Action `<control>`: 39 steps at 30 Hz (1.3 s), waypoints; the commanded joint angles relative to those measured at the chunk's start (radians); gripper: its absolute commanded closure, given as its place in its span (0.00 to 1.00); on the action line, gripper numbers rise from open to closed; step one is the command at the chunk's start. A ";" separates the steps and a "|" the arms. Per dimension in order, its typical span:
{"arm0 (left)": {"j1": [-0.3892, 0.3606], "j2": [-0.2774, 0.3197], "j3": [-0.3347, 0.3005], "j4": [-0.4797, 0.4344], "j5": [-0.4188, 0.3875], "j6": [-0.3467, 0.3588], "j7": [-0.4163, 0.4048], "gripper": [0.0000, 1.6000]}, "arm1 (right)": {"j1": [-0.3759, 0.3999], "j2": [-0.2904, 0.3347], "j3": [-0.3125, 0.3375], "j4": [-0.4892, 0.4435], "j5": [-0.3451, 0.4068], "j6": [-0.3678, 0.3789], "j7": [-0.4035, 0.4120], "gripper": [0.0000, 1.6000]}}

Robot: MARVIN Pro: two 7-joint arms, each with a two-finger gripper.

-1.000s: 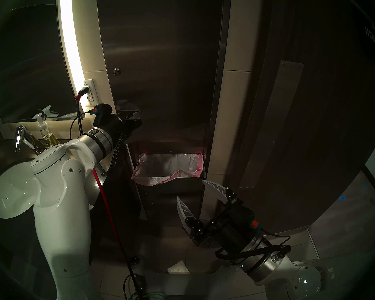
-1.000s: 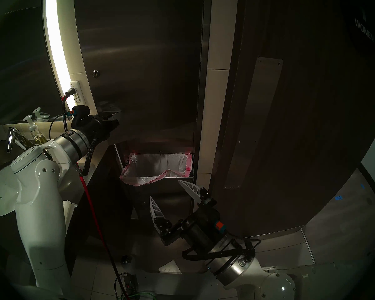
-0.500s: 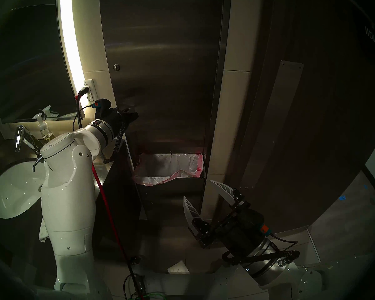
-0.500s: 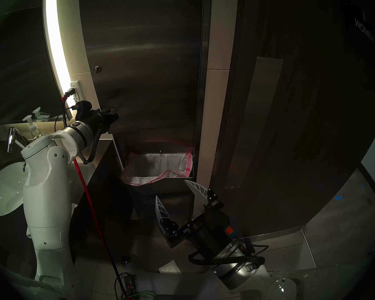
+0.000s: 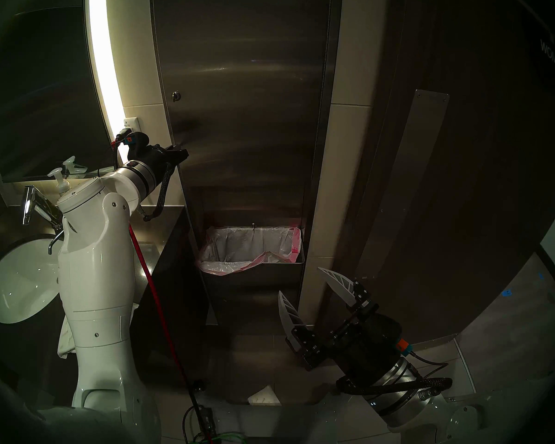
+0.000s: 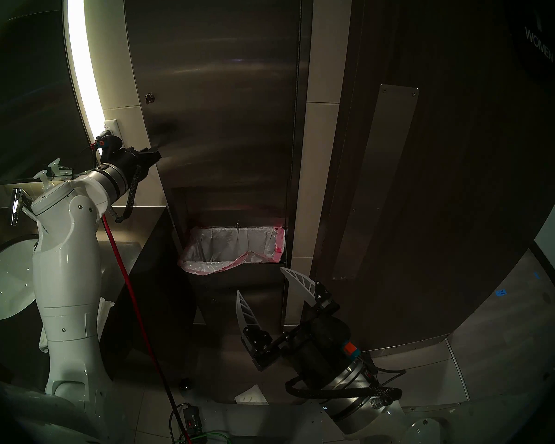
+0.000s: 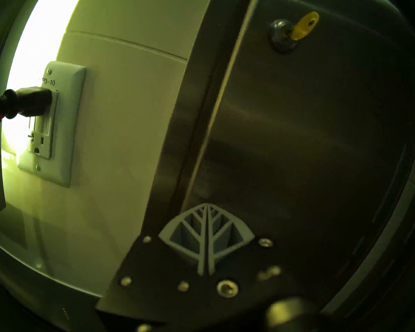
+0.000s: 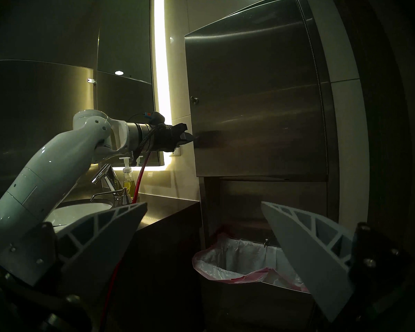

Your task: Twist key and close towel dispenser

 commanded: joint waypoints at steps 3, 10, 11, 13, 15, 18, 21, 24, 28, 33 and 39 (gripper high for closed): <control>-0.133 0.019 0.065 0.045 -0.022 -0.016 -0.021 1.00 | -0.019 0.016 0.000 -0.013 -0.052 -0.035 -0.031 0.00; -0.202 0.029 0.079 0.123 -0.031 -0.012 -0.024 1.00 | -0.034 0.023 -0.002 -0.013 -0.083 -0.054 -0.058 0.00; -0.202 0.029 0.079 0.123 -0.031 -0.012 -0.024 1.00 | -0.034 0.023 -0.002 -0.013 -0.083 -0.054 -0.058 0.00; -0.217 0.031 0.083 0.138 -0.033 -0.010 -0.026 1.00 | -0.038 0.025 -0.002 -0.013 -0.091 -0.058 -0.064 0.00; -0.233 0.034 0.085 0.156 -0.037 -0.010 -0.028 1.00 | -0.042 0.028 -0.002 -0.013 -0.100 -0.062 -0.073 0.00; -0.259 0.035 0.084 0.188 -0.045 -0.004 -0.031 1.00 | -0.049 0.028 -0.003 -0.013 -0.115 -0.068 -0.084 0.00; -0.277 0.038 0.079 0.215 -0.055 0.004 -0.036 1.00 | -0.054 0.032 -0.003 -0.013 -0.128 -0.074 -0.096 0.00; -0.296 0.034 0.063 0.248 -0.077 0.018 -0.041 1.00 | -0.060 0.031 -0.005 -0.013 -0.140 -0.078 -0.106 0.00; -0.313 0.043 0.059 0.274 -0.092 0.030 -0.054 1.00 | -0.065 0.040 -0.002 -0.013 -0.153 -0.083 -0.122 0.00; -0.320 0.039 0.058 0.278 -0.113 0.052 -0.071 1.00 | -0.075 0.040 -0.004 -0.013 -0.176 -0.089 -0.140 0.00; -0.246 0.041 0.029 0.213 -0.140 0.099 -0.085 1.00 | -0.084 0.047 -0.001 -0.013 -0.199 -0.095 -0.163 0.00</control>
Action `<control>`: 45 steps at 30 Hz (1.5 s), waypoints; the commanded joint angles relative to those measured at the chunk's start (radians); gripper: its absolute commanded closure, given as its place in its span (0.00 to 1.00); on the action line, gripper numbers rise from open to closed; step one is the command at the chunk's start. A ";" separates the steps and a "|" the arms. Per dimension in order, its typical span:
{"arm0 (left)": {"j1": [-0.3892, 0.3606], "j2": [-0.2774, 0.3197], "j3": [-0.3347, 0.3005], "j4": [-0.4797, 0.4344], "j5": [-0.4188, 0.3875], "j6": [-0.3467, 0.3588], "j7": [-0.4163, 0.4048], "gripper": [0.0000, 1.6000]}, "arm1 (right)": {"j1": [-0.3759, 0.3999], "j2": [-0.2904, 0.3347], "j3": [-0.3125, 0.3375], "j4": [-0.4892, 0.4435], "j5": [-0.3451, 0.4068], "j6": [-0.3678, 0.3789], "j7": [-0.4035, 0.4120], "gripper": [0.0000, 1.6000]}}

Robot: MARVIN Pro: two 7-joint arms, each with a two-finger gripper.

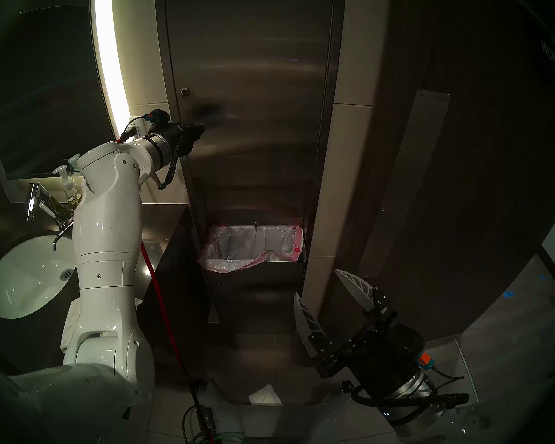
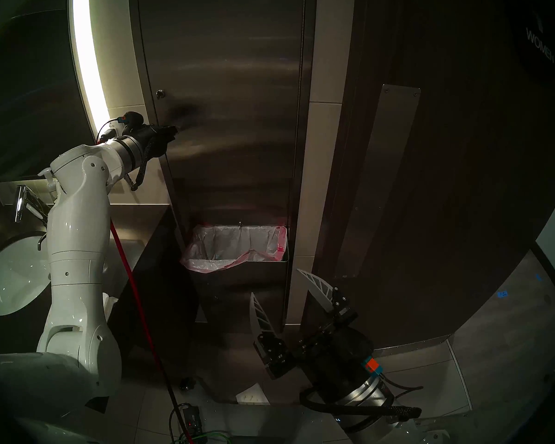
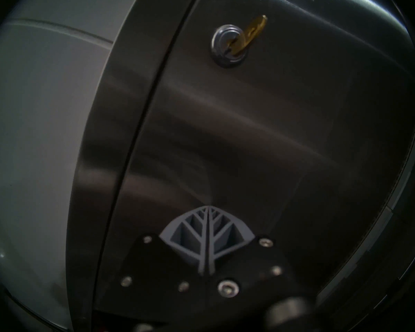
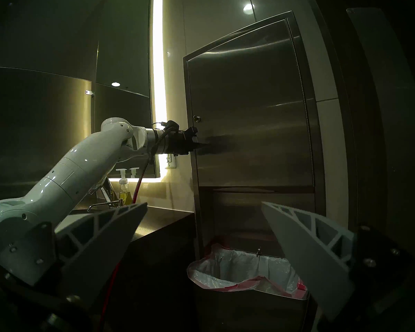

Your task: Twist key and close towel dispenser

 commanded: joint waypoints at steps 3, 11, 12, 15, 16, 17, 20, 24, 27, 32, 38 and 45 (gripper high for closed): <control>0.051 0.005 -0.044 -0.109 -0.032 0.055 -0.011 1.00 | -0.013 0.007 0.001 -0.012 -0.047 -0.010 -0.028 0.00; 0.149 0.015 -0.106 -0.227 -0.055 0.119 -0.024 1.00 | -0.022 0.010 0.002 -0.012 -0.063 -0.013 -0.046 0.00; 0.169 0.014 -0.111 -0.265 -0.056 0.130 -0.026 1.00 | -0.025 0.006 -0.001 -0.012 -0.068 -0.013 -0.047 0.00; 0.199 0.014 -0.124 -0.311 -0.065 0.140 -0.037 1.00 | -0.029 0.009 0.001 -0.012 -0.075 -0.014 -0.055 0.00; 0.205 0.014 -0.129 -0.323 -0.068 0.140 -0.039 1.00 | -0.029 0.009 0.001 -0.012 -0.077 -0.014 -0.057 0.00; 0.205 0.014 -0.129 -0.323 -0.068 0.140 -0.039 1.00 | -0.029 0.009 0.001 -0.012 -0.077 -0.014 -0.057 0.00; 0.220 0.012 -0.148 -0.350 -0.080 0.140 -0.046 1.00 | -0.032 0.013 0.004 -0.012 -0.085 -0.015 -0.067 0.00; 0.231 0.005 -0.162 -0.400 -0.086 0.140 -0.043 1.00 | -0.040 0.011 0.002 -0.012 -0.104 -0.016 -0.080 0.00; 0.222 0.011 -0.148 -0.406 -0.083 0.140 -0.043 1.00 | -0.043 0.015 0.004 -0.012 -0.114 -0.017 -0.090 0.00; 0.191 0.010 -0.123 -0.382 -0.076 0.140 -0.032 1.00 | -0.050 0.018 0.005 -0.012 -0.130 -0.017 -0.106 0.00; 0.146 0.014 -0.089 -0.336 -0.059 0.128 -0.013 1.00 | -0.058 0.014 0.003 -0.012 -0.147 -0.016 -0.118 0.00; 0.074 0.016 -0.083 -0.267 -0.043 0.109 0.022 1.00 | -0.064 0.019 0.005 -0.012 -0.161 -0.017 -0.135 0.00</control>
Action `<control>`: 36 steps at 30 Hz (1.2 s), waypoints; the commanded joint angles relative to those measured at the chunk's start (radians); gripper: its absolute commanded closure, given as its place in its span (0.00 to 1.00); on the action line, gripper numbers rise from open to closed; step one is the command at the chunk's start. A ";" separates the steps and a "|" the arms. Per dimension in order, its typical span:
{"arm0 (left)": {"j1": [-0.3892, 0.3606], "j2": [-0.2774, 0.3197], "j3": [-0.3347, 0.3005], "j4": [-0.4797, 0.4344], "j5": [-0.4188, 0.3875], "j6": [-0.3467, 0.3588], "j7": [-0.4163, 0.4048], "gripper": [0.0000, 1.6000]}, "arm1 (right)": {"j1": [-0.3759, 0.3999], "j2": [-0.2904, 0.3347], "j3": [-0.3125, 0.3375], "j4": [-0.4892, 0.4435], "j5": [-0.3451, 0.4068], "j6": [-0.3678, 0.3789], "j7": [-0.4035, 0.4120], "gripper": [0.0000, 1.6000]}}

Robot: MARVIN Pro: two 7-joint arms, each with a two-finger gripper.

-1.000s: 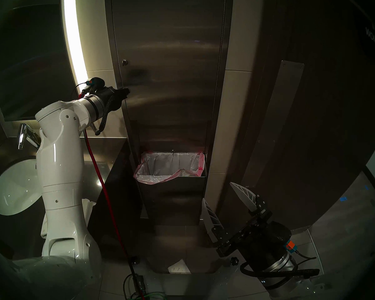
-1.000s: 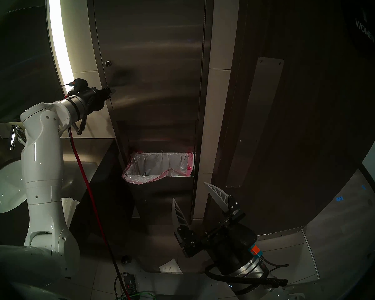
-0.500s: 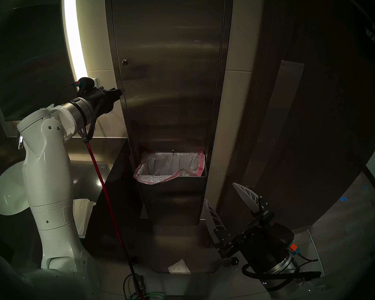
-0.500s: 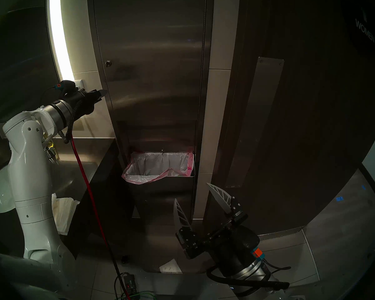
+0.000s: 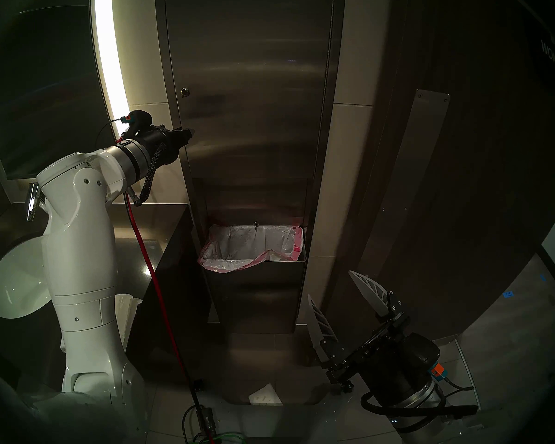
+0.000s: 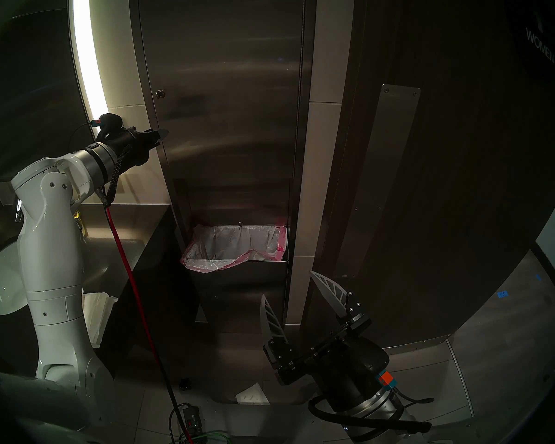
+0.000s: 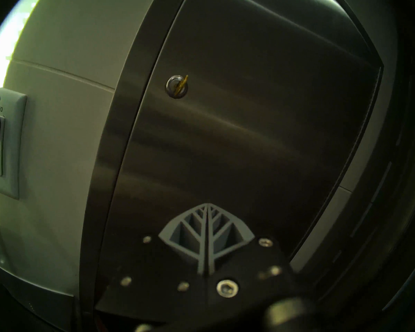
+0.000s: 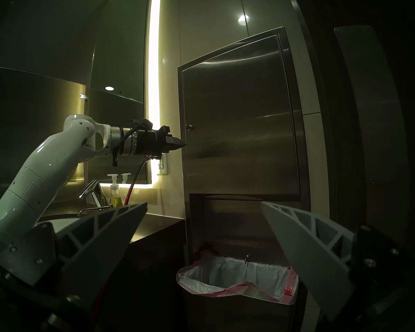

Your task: Twist key and close towel dispenser

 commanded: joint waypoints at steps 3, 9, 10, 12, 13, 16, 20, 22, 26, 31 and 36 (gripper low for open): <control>-0.120 0.007 0.003 0.059 0.017 -0.033 0.032 1.00 | -0.007 0.002 0.002 -0.012 -0.033 0.000 -0.016 0.00; -0.165 0.004 0.008 0.098 0.027 -0.049 0.056 1.00 | -0.017 -0.005 -0.002 -0.012 -0.051 0.002 -0.027 0.00; -0.169 0.003 0.009 0.102 0.028 -0.051 0.058 1.00 | -0.015 0.003 0.003 -0.012 -0.051 0.001 -0.033 0.00; -0.173 0.003 0.010 0.106 0.030 -0.053 0.061 1.00 | -0.018 0.000 0.001 -0.012 -0.055 0.002 -0.033 0.00; -0.176 0.003 0.011 0.108 0.031 -0.054 0.063 1.00 | -0.017 0.006 0.005 -0.012 -0.055 0.000 -0.038 0.00; -0.187 0.004 0.015 0.117 0.033 -0.058 0.067 1.00 | -0.020 0.002 0.003 -0.012 -0.061 0.002 -0.041 0.00; -0.201 0.009 0.031 0.126 0.037 -0.060 0.068 1.00 | -0.023 0.004 0.004 -0.012 -0.069 0.001 -0.049 0.00; -0.207 0.009 0.037 0.131 0.037 -0.062 0.068 0.98 | -0.026 0.003 0.003 -0.012 -0.073 0.002 -0.052 0.00; -0.219 0.012 0.046 0.138 0.038 -0.065 0.069 0.29 | -0.029 0.005 0.004 -0.012 -0.080 0.002 -0.059 0.00; -0.234 0.020 0.060 0.142 0.042 -0.072 0.065 0.00 | -0.032 0.007 0.006 -0.012 -0.087 0.002 -0.067 0.00; -0.241 0.035 0.073 0.147 0.049 -0.079 0.062 0.00 | -0.038 0.003 0.004 -0.012 -0.097 0.003 -0.073 0.00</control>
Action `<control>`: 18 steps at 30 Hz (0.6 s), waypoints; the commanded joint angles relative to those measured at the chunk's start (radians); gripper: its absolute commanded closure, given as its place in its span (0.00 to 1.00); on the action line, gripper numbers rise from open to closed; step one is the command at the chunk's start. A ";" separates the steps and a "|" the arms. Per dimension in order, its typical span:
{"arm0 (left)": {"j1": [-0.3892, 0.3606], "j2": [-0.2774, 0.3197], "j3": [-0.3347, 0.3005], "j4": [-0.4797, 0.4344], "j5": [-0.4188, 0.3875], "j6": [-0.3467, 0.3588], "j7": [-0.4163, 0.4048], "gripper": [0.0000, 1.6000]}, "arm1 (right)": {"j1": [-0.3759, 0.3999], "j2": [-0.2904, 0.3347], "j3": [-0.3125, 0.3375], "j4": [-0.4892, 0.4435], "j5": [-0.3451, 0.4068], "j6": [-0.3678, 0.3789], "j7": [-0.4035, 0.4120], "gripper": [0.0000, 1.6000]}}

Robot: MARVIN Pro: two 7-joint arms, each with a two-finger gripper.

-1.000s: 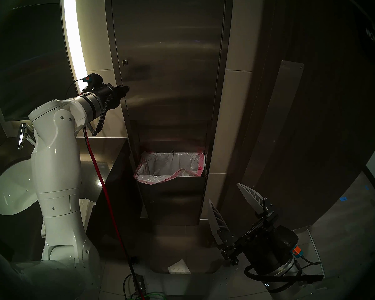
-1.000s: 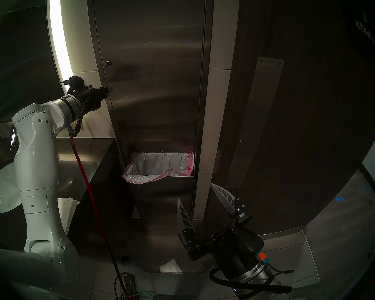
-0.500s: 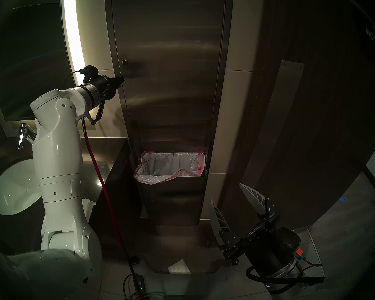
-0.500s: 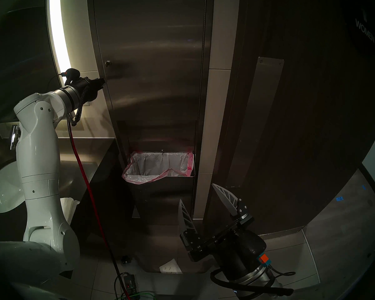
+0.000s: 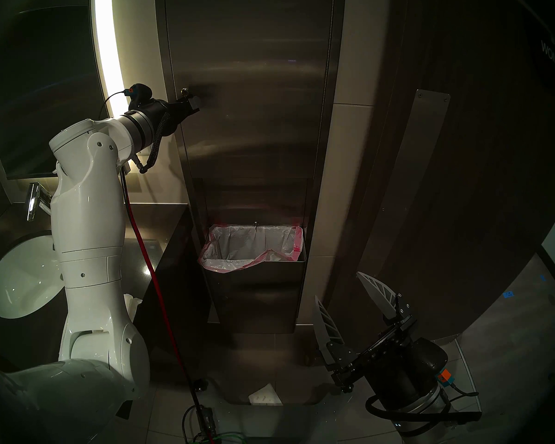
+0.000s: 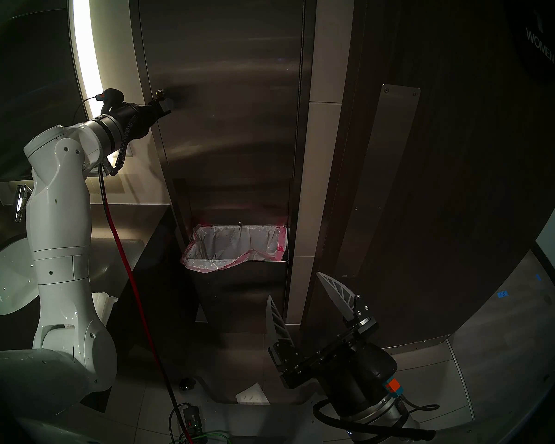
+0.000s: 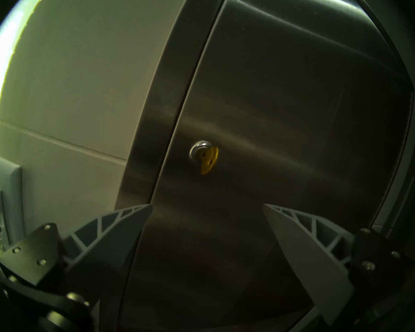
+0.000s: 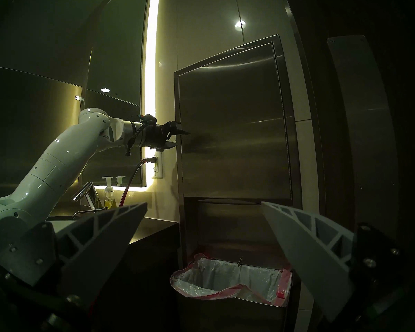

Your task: Twist key and close towel dispenser

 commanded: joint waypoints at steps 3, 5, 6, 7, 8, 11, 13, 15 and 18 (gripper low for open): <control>-0.054 0.027 0.017 0.008 0.013 -0.026 -0.009 0.00 | -0.005 0.001 0.002 -0.012 -0.028 0.004 -0.010 0.00; -0.062 0.038 0.027 0.013 0.022 -0.032 -0.012 0.00 | -0.006 0.000 0.002 -0.012 -0.031 0.004 -0.012 0.00; -0.069 0.050 0.039 0.016 0.034 -0.038 -0.015 0.00 | -0.007 0.001 0.003 -0.012 -0.033 0.004 -0.015 0.00; -0.072 0.053 0.043 0.018 0.037 -0.040 -0.017 0.00 | -0.008 0.002 0.003 -0.012 -0.034 0.004 -0.016 0.00; -0.074 0.056 0.047 0.020 0.041 -0.042 -0.018 0.00 | -0.008 0.003 0.004 -0.012 -0.035 0.004 -0.018 0.00; -0.081 0.066 0.062 0.027 0.053 -0.050 -0.025 0.00 | -0.011 0.002 0.003 -0.012 -0.039 0.004 -0.021 0.00; -0.086 0.072 0.071 0.034 0.061 -0.057 -0.029 0.00 | -0.011 0.005 0.005 -0.012 -0.041 0.003 -0.024 0.00; -0.092 0.076 0.078 0.040 0.067 -0.062 -0.033 0.02 | -0.014 0.002 0.004 -0.012 -0.044 0.004 -0.025 0.00; -0.101 0.084 0.087 0.049 0.075 -0.070 -0.041 0.00 | -0.016 0.003 0.004 -0.012 -0.048 0.004 -0.029 0.00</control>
